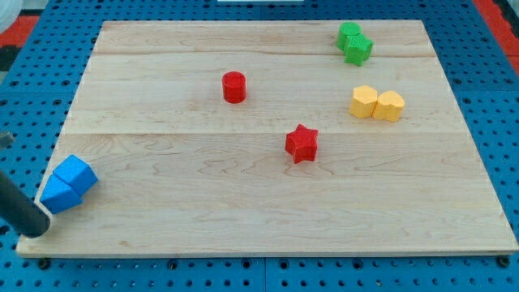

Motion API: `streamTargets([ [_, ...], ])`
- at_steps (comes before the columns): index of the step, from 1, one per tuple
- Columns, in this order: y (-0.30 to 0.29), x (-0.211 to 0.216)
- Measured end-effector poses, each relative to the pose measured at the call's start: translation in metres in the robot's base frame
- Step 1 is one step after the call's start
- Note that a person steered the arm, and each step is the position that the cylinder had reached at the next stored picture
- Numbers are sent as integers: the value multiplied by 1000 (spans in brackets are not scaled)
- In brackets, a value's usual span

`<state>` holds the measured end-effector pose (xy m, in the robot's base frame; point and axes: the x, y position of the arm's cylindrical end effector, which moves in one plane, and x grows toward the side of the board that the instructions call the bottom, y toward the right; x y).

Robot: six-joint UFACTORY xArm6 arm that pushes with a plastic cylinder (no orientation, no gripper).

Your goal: Separate the blue blocks

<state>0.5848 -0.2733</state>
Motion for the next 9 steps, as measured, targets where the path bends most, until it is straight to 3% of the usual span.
streamTargets([
  [4, 41, -89],
  [7, 20, -118],
  [9, 70, -117],
])
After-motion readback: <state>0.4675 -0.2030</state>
